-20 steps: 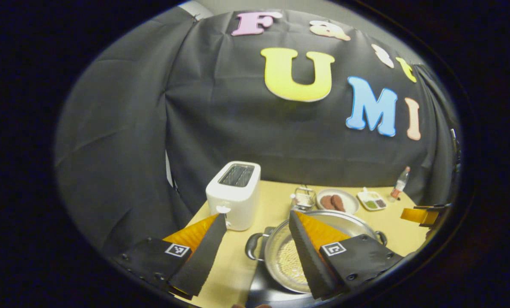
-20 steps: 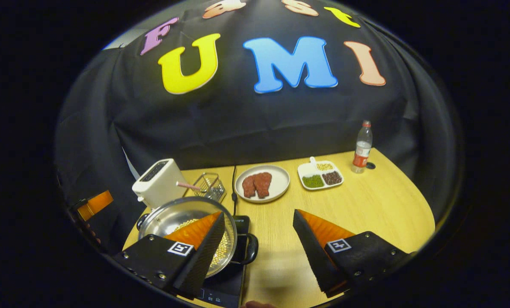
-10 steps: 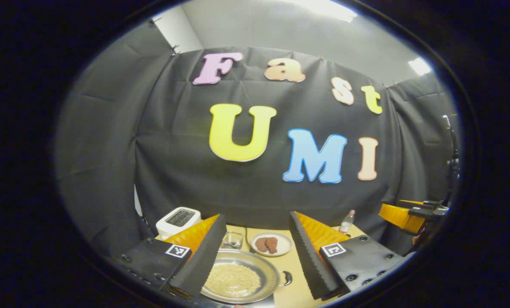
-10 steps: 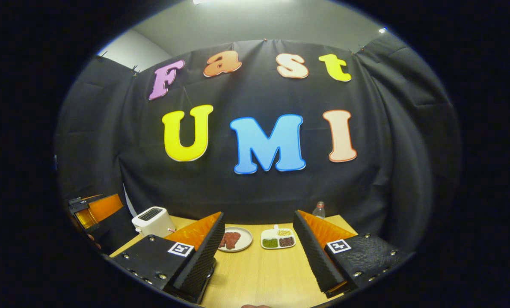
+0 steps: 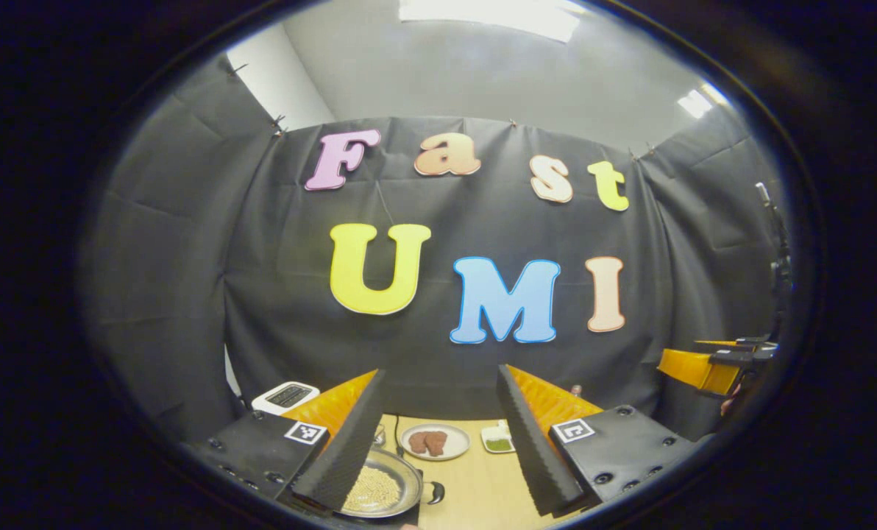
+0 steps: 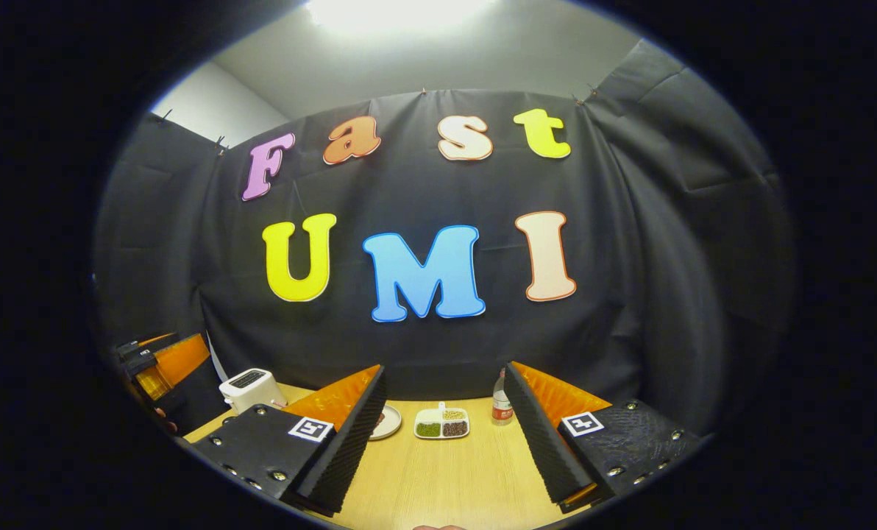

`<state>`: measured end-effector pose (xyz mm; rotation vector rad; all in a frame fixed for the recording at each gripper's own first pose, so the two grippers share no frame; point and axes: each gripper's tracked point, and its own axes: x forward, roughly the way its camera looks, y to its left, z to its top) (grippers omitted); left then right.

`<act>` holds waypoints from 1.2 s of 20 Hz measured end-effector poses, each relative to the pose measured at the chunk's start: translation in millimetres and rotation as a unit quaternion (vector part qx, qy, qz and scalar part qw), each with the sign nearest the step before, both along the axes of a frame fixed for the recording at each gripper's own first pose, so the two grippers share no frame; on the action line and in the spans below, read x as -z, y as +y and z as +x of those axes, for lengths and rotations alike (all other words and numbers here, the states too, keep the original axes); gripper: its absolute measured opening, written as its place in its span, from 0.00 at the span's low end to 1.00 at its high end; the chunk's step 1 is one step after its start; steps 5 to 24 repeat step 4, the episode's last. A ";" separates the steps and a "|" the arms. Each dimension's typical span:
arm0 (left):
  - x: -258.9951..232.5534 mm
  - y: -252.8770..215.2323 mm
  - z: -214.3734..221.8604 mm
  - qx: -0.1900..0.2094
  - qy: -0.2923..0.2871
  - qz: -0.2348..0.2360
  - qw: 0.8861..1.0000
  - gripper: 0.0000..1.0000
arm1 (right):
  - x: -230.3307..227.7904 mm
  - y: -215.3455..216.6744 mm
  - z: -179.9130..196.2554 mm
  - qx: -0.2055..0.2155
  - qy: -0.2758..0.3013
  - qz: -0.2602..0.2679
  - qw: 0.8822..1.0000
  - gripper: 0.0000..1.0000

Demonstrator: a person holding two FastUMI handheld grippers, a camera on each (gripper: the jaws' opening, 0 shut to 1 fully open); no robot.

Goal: First push the handle of the pot to place it horizontally, then grasp the pot with both hands and set it on the induction cooktop.

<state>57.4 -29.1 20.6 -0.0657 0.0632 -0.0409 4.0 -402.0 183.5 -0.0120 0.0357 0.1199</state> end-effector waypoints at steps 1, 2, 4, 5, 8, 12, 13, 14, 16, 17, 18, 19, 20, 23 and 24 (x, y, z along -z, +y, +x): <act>-2.0 -2.2 -3.0 -0.005 -0.001 -0.003 1.000 0.96 | 1.5 -4.1 -1.1 -0.005 0.000 0.000 1.000 0.97; -2.5 -2.3 -5.0 -0.010 -0.004 -0.003 1.000 0.96 | 0.8 -6.9 -0.2 -0.008 0.000 0.000 1.000 0.97; -2.7 -6.2 -7.7 -0.012 -0.003 -0.003 1.000 0.96 | 2.8 -11.4 -0.4 -0.010 0.006 -0.001 1.000 0.89; -2.7 -6.2 -7.7 -0.012 -0.003 -0.003 1.000 0.96 | 2.8 -11.4 -0.4 -0.010 0.006 -0.001 1.000 0.89; -2.7 -6.2 -7.7 -0.012 -0.003 -0.003 1.000 0.96 | 2.8 -11.4 -0.4 -0.010 0.006 -0.001 1.000 0.89; -2.7 -6.2 -7.7 -0.012 -0.003 -0.003 1.000 0.96 | 2.8 -11.4 -0.4 -0.010 0.006 -0.001 1.000 0.89; -2.7 -6.2 -7.7 -0.012 -0.003 -0.003 1.000 0.96 | 2.8 -11.4 -0.4 -0.010 0.006 -0.001 1.000 0.89; -2.7 -6.2 -7.7 -0.012 -0.003 -0.003 1.000 0.96 | 2.8 -11.4 -0.4 -0.010 0.006 -0.001 1.000 0.89; -2.7 -6.2 -7.7 -0.012 -0.003 -0.003 1.000 0.96 | 2.8 -11.4 -0.4 -0.010 0.006 -0.001 1.000 0.89; -2.7 -6.2 -7.7 -0.012 -0.003 -0.003 1.000 0.96 | 2.8 -11.4 -0.4 -0.010 0.006 -0.001 1.000 0.89; -2.7 -6.2 -7.7 -0.012 -0.003 -0.003 1.000 0.96 | 2.8 -11.4 -0.4 -0.010 0.006 -0.001 1.000 0.89; -2.7 -6.2 -7.7 -0.012 -0.003 -0.003 1.000 0.96 | 2.8 -11.4 -0.4 -0.010 0.006 -0.001 1.000 0.89; -2.7 -6.2 -7.7 -0.012 -0.003 -0.003 1.000 0.96 | 2.8 -11.4 -0.4 -0.010 0.006 -0.001 1.000 0.89; -2.7 -6.2 -7.7 -0.012 -0.003 -0.003 1.000 0.96 | 2.8 -11.4 -0.4 -0.010 0.006 -0.001 1.000 0.89; -2.7 -6.2 -7.7 -0.012 -0.003 -0.003 1.000 0.96 | 2.8 -11.4 -0.4 -0.010 0.006 -0.001 1.000 0.89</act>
